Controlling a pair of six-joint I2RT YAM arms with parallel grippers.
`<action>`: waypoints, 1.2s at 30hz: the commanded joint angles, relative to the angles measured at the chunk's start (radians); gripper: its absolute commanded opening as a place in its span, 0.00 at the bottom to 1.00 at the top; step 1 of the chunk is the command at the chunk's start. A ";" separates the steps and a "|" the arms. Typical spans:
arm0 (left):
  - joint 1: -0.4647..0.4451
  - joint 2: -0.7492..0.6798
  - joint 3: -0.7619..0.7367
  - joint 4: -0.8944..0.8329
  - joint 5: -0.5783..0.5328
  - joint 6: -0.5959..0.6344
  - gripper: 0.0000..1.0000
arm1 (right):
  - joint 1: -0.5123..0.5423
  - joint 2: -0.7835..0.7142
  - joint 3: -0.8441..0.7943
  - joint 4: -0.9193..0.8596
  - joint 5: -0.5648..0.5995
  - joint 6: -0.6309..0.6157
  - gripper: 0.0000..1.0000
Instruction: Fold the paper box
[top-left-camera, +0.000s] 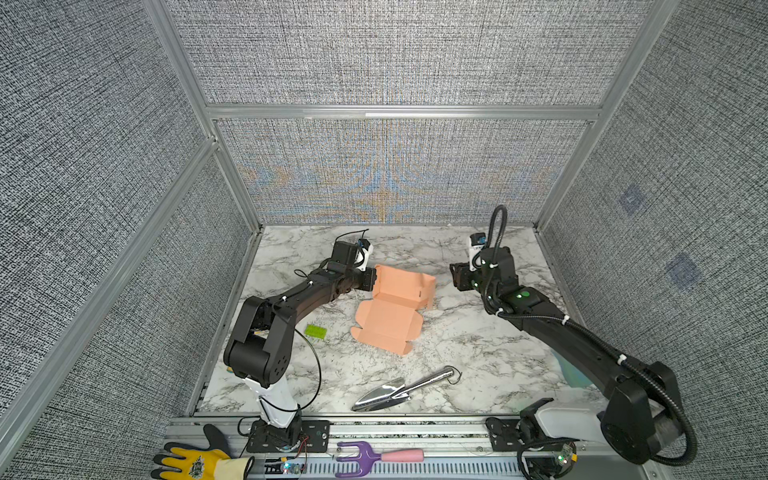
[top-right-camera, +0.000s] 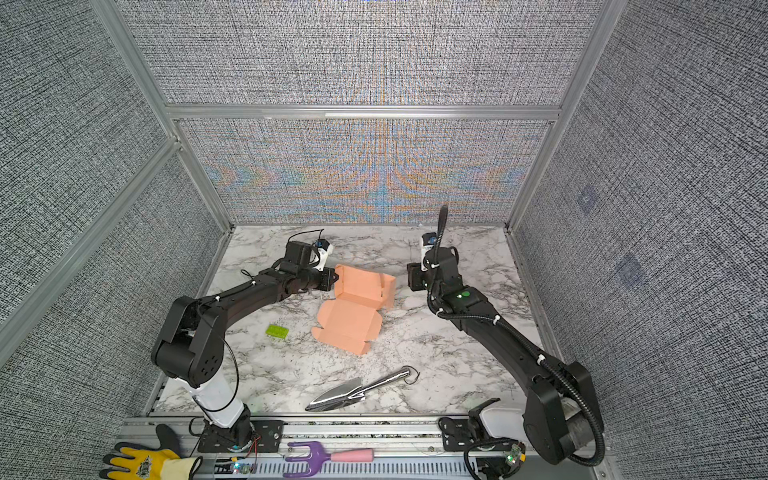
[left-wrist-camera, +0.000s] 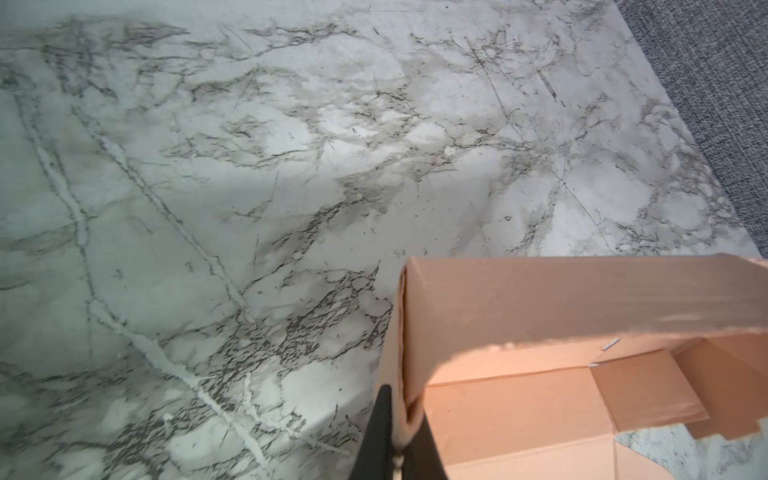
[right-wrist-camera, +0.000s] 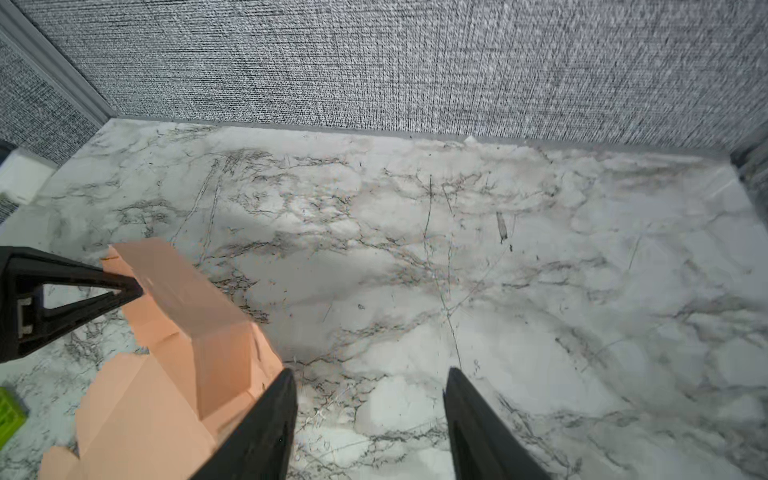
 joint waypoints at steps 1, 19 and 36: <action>-0.001 -0.022 -0.002 -0.018 -0.071 -0.039 0.00 | -0.045 -0.012 -0.078 0.119 -0.226 0.078 0.58; -0.070 -0.144 -0.324 0.484 -0.264 -0.035 0.00 | -0.116 0.214 -0.269 0.612 -0.575 0.066 0.57; -0.122 -0.154 -0.474 0.779 -0.348 -0.004 0.00 | -0.110 0.364 -0.292 0.858 -0.673 0.012 0.53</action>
